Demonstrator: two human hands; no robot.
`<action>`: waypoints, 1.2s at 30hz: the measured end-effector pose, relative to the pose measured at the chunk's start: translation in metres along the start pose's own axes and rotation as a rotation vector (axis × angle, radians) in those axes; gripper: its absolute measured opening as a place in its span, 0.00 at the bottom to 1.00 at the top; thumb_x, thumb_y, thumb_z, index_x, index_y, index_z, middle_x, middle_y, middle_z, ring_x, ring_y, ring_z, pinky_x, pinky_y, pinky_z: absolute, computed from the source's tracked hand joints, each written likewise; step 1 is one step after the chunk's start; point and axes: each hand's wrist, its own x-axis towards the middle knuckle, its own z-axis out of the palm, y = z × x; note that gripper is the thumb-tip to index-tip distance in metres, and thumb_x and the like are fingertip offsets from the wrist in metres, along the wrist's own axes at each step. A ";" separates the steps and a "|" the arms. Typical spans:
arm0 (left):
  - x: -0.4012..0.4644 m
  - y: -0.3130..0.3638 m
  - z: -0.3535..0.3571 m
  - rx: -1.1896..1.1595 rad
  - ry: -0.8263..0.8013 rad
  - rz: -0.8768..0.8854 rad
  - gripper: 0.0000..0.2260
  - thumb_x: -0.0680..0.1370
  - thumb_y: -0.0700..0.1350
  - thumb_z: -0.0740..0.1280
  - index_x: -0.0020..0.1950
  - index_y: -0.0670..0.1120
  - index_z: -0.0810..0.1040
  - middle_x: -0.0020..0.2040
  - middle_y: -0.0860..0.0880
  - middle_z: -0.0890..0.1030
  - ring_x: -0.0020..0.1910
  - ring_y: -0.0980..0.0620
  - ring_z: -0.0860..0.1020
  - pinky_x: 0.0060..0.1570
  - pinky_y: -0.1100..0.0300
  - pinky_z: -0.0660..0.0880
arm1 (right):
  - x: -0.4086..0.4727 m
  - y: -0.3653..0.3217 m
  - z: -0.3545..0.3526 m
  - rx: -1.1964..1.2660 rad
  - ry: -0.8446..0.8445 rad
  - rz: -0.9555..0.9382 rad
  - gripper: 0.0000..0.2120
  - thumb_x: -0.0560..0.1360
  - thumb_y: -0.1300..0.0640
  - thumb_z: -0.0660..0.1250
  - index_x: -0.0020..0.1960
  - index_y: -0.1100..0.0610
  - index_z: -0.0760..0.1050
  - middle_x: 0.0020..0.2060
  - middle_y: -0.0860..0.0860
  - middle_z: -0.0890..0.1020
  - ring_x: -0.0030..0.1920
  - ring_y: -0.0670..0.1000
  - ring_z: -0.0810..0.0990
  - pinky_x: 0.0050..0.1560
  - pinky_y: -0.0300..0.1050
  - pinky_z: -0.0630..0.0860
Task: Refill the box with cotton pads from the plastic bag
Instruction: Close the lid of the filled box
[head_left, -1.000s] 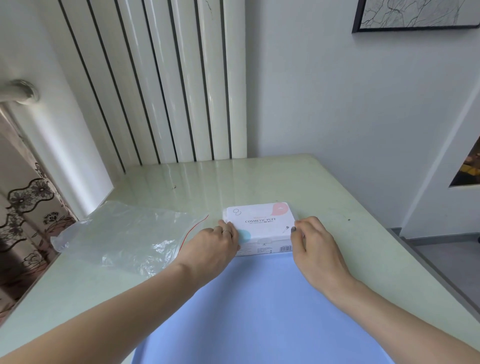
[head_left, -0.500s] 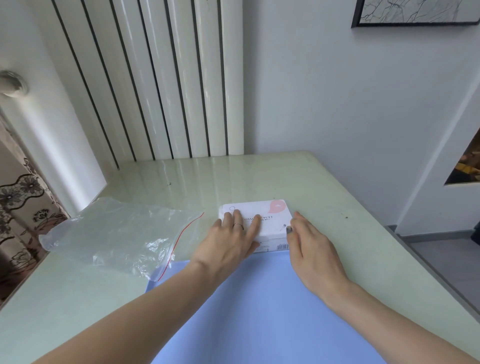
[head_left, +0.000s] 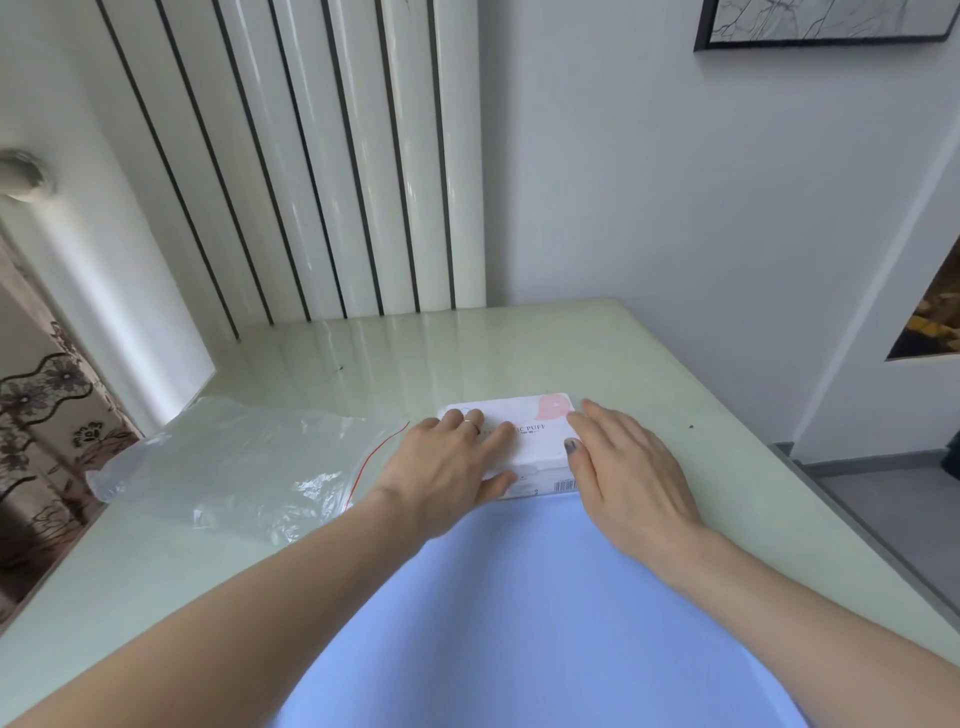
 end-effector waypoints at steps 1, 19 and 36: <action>0.000 -0.005 0.001 -0.018 0.017 0.000 0.27 0.79 0.63 0.46 0.68 0.51 0.70 0.51 0.46 0.79 0.46 0.44 0.77 0.42 0.53 0.74 | 0.004 -0.002 0.000 0.002 0.000 -0.031 0.24 0.81 0.49 0.47 0.65 0.58 0.76 0.66 0.54 0.77 0.64 0.55 0.76 0.62 0.51 0.76; -0.059 -0.077 -0.025 -0.173 -0.414 -0.564 0.32 0.69 0.73 0.63 0.56 0.47 0.67 0.50 0.50 0.69 0.53 0.47 0.74 0.44 0.55 0.69 | 0.042 -0.088 -0.011 0.285 -0.049 -0.041 0.21 0.82 0.53 0.57 0.74 0.55 0.66 0.67 0.51 0.76 0.68 0.53 0.71 0.68 0.44 0.62; -0.034 -0.040 -0.197 -1.108 0.164 -0.335 0.08 0.75 0.43 0.58 0.37 0.43 0.68 0.34 0.47 0.73 0.35 0.50 0.70 0.38 0.52 0.67 | 0.039 -0.118 -0.140 1.572 -0.095 0.460 0.16 0.81 0.40 0.55 0.55 0.49 0.76 0.43 0.50 0.78 0.27 0.52 0.73 0.30 0.45 0.72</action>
